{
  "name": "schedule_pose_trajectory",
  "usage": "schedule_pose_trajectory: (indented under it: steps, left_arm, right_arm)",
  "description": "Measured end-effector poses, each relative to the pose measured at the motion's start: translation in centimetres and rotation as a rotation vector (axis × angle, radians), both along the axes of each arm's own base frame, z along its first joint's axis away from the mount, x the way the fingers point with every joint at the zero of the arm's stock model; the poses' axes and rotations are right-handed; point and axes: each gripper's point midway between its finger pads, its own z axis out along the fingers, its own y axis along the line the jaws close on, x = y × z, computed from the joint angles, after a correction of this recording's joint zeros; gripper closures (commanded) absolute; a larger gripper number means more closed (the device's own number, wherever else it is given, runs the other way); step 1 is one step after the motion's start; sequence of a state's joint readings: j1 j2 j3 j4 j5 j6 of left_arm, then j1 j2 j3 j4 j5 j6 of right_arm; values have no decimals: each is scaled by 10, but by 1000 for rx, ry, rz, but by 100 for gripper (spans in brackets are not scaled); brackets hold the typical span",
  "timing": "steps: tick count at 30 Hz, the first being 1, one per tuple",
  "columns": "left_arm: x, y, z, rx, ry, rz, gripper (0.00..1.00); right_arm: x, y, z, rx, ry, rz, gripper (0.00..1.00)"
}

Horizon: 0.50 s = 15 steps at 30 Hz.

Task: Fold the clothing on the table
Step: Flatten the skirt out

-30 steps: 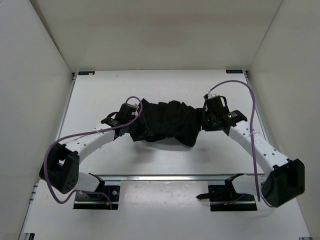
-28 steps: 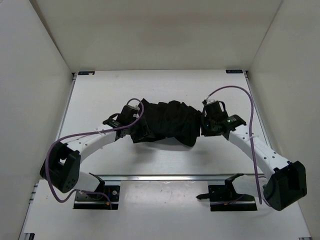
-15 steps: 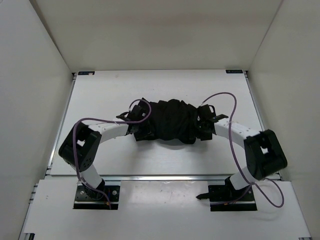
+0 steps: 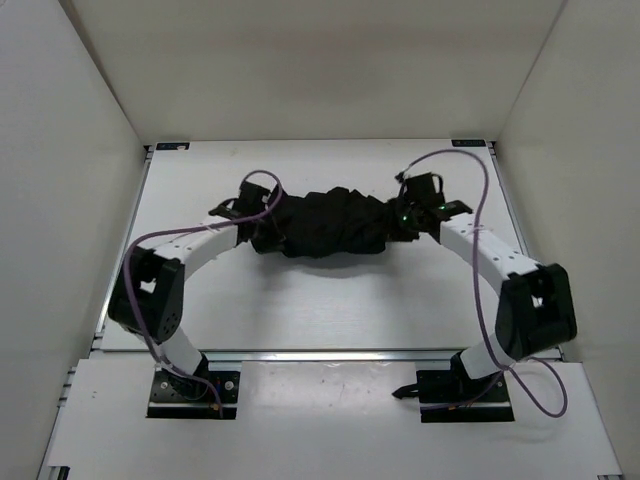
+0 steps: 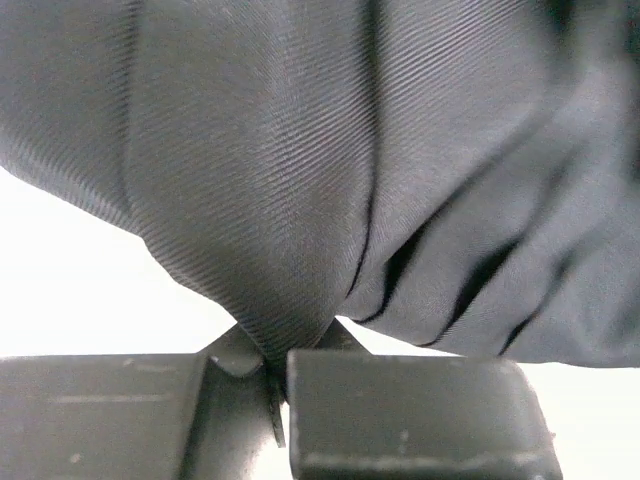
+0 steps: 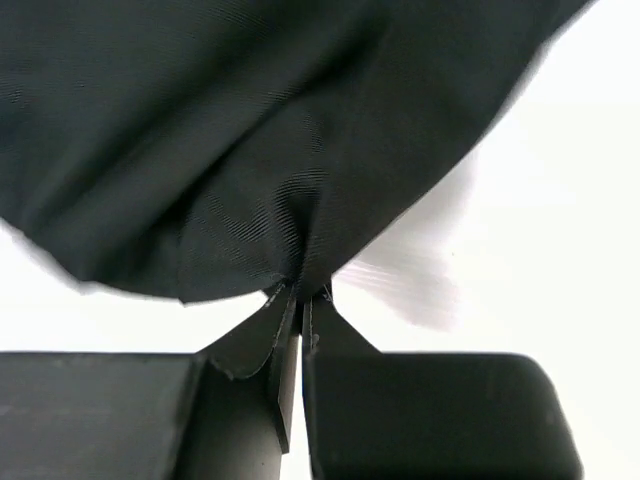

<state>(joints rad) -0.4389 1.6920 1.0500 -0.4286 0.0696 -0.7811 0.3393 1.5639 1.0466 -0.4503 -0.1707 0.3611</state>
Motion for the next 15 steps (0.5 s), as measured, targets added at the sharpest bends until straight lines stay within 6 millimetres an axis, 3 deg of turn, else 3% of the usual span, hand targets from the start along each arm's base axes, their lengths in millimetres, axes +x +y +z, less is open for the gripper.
schedule_pose_trajectory:
  steps: [3, 5, 8, 10, 13, 15]
  left_arm:
    - [14, 17, 52, -51, -67, 17, 100]
    - [23, 26, 98, -88, -143, 22, 100]
    - [30, 36, 167, -148, -273, 19, 100]
    - [24, 37, 203, -203, -336, 2, 100]
    - [19, 34, 226, -279, -359, -33, 100]
    - [25, 31, 219, -302, -321, -47, 80]
  right_arm:
    - [14, 0, 73, 69, -144, 18, 100]
    - [20, -2, 131, 113, -264, 34, 100]
    - [9, -7, 192, 168, -380, 60, 100]
    - [-1, -12, 213, 202, -405, 76, 100]
    - [-3, -20, 221, 234, -385, 76, 100]
    - [5, -23, 211, 242, -328, 71, 99]
